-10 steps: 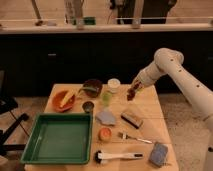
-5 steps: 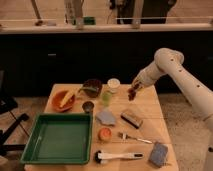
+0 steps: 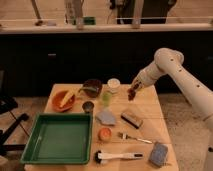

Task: Place grapes in tray

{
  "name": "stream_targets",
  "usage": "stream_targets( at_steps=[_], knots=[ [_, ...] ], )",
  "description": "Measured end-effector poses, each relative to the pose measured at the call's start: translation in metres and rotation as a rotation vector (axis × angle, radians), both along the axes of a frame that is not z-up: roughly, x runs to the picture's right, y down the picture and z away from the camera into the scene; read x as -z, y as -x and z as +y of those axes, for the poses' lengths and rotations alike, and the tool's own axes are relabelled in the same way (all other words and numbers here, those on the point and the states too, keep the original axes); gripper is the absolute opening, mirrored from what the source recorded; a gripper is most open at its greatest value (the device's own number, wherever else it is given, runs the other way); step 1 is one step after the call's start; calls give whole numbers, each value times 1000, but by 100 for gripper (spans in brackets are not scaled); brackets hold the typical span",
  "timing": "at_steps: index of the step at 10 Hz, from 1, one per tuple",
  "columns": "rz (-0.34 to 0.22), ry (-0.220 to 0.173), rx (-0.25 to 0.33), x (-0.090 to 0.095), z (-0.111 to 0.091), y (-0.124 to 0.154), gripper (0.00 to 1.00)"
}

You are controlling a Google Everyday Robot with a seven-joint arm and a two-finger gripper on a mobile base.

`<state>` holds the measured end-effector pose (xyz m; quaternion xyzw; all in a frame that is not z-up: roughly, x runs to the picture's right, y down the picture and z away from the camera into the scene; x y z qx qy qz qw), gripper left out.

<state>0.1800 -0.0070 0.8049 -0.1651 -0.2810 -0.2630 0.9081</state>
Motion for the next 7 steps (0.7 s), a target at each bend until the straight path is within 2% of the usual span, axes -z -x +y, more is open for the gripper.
stream_targets(
  at_steps=[2, 5, 7],
  knots=[
    [-52, -24, 61, 12, -6, 24, 0],
    [-158, -60, 185, 37, -11, 89, 0],
    [-233, -71, 270, 52, -7, 133, 0]
  ],
)
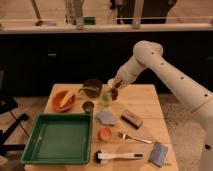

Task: Place grapes in tray

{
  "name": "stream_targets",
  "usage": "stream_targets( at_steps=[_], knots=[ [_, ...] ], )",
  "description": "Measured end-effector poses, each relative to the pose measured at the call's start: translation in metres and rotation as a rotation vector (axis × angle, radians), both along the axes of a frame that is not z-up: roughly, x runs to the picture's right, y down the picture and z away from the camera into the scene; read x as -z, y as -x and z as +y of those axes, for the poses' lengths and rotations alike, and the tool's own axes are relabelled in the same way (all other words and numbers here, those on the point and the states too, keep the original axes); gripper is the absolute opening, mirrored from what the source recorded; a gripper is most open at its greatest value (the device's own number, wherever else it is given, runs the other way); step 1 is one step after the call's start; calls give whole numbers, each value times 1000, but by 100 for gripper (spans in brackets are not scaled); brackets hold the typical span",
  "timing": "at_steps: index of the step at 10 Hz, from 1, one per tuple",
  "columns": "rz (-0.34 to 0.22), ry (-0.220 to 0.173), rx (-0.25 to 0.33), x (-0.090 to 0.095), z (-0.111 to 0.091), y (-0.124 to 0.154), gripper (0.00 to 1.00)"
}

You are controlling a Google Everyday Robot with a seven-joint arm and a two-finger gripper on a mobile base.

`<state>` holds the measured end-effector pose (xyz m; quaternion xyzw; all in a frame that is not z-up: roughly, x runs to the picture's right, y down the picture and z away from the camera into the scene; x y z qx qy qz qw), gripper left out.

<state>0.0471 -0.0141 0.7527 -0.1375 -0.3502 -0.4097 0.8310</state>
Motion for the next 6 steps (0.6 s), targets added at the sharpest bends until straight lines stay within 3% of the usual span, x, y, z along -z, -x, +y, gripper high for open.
stream_targets(
  at_steps=[3, 6],
  knots=[
    [-114, 11, 121, 21, 17, 57, 0],
    [-217, 60, 230, 34, 50, 101, 0]
  ],
)
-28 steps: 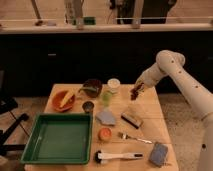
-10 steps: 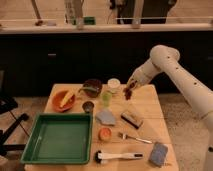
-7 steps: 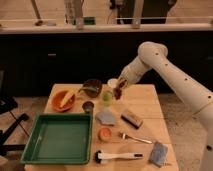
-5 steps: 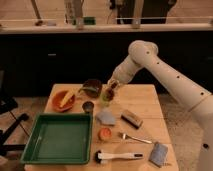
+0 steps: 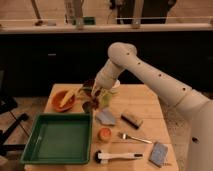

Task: Place grapes in tray

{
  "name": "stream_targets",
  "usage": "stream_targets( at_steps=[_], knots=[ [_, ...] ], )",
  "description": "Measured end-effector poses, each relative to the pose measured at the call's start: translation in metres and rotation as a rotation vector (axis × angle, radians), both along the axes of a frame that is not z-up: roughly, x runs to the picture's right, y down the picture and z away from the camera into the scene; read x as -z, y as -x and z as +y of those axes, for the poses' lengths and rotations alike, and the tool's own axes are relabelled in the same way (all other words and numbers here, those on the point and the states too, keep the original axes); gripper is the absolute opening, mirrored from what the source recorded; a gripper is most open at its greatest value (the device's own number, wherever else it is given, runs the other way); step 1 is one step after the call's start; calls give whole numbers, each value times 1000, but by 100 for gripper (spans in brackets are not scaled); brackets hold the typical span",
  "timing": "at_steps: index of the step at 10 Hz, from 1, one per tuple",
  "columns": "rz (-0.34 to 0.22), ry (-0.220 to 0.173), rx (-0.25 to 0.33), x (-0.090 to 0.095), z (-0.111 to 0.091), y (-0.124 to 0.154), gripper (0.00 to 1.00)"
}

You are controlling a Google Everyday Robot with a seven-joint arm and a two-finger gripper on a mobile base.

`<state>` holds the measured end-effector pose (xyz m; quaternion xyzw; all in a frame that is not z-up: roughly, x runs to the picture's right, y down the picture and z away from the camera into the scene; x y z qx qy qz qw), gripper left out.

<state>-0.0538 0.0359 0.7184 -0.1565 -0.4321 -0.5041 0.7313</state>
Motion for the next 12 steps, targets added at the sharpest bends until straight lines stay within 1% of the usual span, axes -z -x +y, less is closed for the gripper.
stream_targets(
  at_steps=[2, 9, 11, 12],
  knots=[
    [-57, 26, 64, 3, 18, 26, 0],
    [-57, 28, 64, 3, 19, 24, 0],
    [-88, 45, 88, 4, 28, 32, 0],
    [-115, 59, 109, 6, 38, 45, 0]
  ],
)
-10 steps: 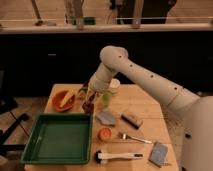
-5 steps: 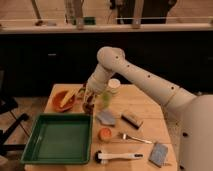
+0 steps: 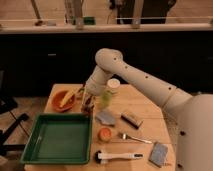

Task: Place grapes in tray

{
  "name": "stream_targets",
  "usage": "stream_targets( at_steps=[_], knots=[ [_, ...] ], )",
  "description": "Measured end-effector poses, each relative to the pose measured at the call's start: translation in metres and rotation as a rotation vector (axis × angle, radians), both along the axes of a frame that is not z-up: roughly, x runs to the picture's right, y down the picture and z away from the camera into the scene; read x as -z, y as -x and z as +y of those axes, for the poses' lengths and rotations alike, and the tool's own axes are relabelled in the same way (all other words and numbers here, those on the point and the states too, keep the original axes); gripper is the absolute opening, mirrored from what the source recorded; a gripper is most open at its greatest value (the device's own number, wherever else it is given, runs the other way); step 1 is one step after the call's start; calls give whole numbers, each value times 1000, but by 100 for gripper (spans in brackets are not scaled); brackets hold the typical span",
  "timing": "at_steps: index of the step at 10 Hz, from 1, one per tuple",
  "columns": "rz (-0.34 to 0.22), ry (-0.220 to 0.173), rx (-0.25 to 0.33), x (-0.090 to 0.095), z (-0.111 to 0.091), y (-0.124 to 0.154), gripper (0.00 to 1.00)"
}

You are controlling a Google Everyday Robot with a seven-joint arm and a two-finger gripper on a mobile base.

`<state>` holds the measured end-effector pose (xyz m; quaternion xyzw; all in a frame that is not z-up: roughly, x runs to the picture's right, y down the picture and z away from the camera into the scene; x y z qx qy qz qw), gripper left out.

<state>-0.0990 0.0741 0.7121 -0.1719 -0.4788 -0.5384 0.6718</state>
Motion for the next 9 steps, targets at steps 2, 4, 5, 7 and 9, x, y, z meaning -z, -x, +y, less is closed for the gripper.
stream_targets(
  at_steps=[2, 4, 5, 7, 9],
  knots=[
    [-64, 31, 50, 12, 24, 27, 0],
    [-103, 62, 84, 19, 40, 40, 0],
    [-116, 86, 99, 18, 50, 43, 0],
    [-138, 132, 112, 14, 66, 50, 0],
    [-164, 178, 114, 12, 83, 55, 0]
  ],
)
